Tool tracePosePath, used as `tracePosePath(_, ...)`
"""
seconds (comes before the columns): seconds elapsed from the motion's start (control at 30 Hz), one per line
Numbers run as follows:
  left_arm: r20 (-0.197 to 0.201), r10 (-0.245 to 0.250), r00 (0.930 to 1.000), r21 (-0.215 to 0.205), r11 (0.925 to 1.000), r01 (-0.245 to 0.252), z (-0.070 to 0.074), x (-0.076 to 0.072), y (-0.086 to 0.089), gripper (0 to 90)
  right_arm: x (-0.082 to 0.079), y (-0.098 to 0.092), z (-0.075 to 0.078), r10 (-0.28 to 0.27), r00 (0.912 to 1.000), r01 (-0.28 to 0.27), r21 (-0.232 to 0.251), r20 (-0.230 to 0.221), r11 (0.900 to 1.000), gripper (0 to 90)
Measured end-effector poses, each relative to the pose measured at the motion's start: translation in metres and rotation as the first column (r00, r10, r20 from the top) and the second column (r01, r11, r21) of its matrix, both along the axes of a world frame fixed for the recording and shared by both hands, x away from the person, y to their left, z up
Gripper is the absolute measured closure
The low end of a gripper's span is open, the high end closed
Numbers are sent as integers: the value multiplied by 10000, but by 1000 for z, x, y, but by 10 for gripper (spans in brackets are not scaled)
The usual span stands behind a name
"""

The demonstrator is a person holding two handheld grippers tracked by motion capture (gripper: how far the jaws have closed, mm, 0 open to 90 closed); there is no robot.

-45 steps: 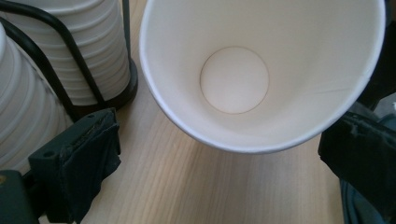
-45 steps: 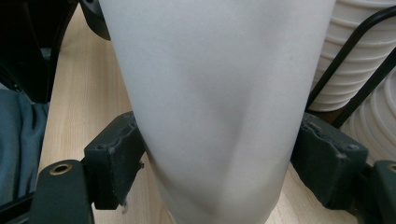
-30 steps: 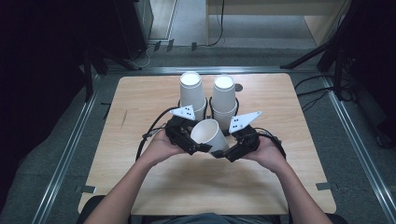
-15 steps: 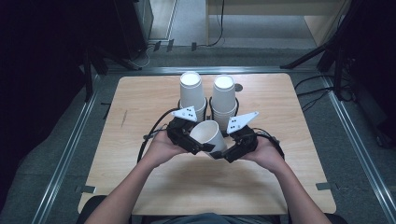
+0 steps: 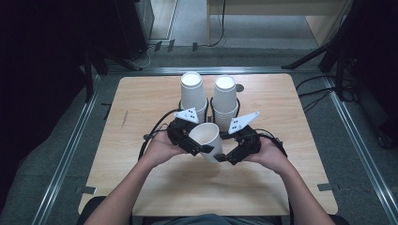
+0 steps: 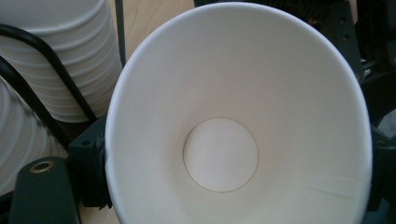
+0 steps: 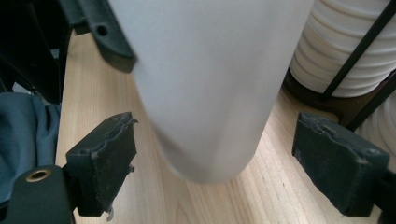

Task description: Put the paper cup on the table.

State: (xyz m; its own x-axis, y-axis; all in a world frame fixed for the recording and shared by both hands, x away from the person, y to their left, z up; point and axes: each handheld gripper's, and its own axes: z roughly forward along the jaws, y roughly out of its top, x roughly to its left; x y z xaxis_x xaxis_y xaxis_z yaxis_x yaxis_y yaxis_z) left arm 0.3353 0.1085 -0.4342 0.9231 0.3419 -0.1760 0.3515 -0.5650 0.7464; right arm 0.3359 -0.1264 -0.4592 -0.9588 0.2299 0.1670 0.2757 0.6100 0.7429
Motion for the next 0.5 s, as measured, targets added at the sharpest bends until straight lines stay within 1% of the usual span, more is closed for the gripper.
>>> tracePosePath(0.03,52,-16,10000,42,10000,16,0,0,0,128,-1,-1,0,-55,10000,55,-69,72,10000,138)
tracePosePath(0.1,79,9,10000,93,10000,-10,0,0,1,128,-1,-2,0,-28,10000,28,-179,11,9998,138)
tracePosePath(0.17,80,5,10000,242,9997,-7,0,1,3,127,-3,-3,0,-37,10000,39,-297,73,9996,138)
tracePosePath(0.2,135,48,9999,297,9995,-52,0,1,4,127,-3,-5,-1,-76,9999,81,-394,122,9992,138)
tracePosePath(0.27,98,80,9999,356,9993,-83,-1,1,6,127,-4,-6,-1,-260,9995,269,-476,190,9985,138)
tracePosePath(0.33,134,76,9999,441,9990,-82,-1,2,8,126,-5,-8,-2,-283,9992,298,-561,283,9980,138)
tracePosePath(0.37,177,145,9997,514,9986,-154,-1,2,9,126,-6,-9,-3,-350,9985,374,-584,414,9976,138)
tracePosePath(0.4,161,148,9998,546,9984,-157,-2,2,10,126,-6,-11,-4,-620,9968,650,-614,497,9960,138)
tracePosePath(0.43,266,244,9993,590,9979,-260,-2,1,11,126,-6,-12,-4,-805,9956,835,-669,470,9943,139)
tracePosePath(0.5,212,328,9992,534,9980,-339,-1,1,12,126,-3,-17,-4,-1252,9917,1270,-689,300,9895,140)
